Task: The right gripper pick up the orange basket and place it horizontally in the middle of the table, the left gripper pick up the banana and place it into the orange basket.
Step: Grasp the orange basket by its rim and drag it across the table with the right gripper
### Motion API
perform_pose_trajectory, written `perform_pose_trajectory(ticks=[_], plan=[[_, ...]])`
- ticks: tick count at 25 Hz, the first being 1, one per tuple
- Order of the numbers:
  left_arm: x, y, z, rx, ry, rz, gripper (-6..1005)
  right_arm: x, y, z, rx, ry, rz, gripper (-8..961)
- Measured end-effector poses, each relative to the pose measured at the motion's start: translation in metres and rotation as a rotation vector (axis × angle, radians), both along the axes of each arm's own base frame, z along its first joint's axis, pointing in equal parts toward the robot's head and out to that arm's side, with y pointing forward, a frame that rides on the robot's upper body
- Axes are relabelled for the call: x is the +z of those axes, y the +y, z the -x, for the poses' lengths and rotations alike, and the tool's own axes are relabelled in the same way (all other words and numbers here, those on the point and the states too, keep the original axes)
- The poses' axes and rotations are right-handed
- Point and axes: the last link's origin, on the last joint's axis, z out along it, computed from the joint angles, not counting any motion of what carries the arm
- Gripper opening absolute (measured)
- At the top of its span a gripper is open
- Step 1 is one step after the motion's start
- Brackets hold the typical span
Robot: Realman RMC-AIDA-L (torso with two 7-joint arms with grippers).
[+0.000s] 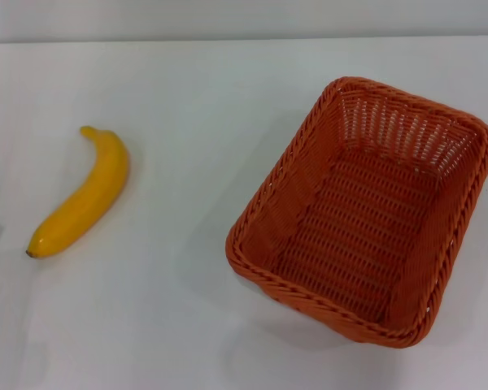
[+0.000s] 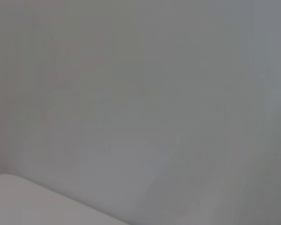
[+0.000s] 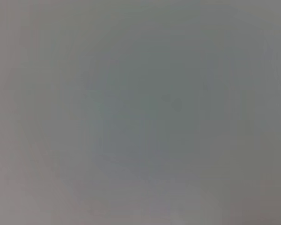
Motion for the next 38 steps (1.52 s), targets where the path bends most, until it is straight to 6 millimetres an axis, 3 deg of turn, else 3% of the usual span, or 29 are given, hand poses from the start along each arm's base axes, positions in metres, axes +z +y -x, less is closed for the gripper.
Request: perform_pose_trajectory(ticks=[11, 18, 25, 29, 32, 38], plan=[[0.0, 0.0, 0.0, -0.003, 0.0, -0.001, 858, 0.002, -0.002, -0.001, 0.004, 0.038, -0.004, 873], [0.0, 0.0, -0.001, -0.004, -0.003, -0.001, 858, 0.031, 0.013, 0.012, 0.122, 0.109, 0.026, 873], [0.0, 0.0, -0.001, -0.006, -0.013, -0.001, 858, 0.05, 0.029, 0.03, 0.21, 0.069, 0.056, 873], [0.001, 0.001, -0.001, -0.006, -0.013, -0.003, 858, 0.063, 0.051, 0.056, 0.262, 0.004, 0.226, 872], [0.001, 0.002, -0.001, -0.009, -0.012, -0.003, 858, 0.083, 0.07, 0.089, 0.257, -0.056, 0.399, 871], [0.001, 0.004, -0.002, -0.014, -0.012, -0.002, 857, 0.107, 0.096, 0.181, 0.234, -0.166, 0.661, 867]])
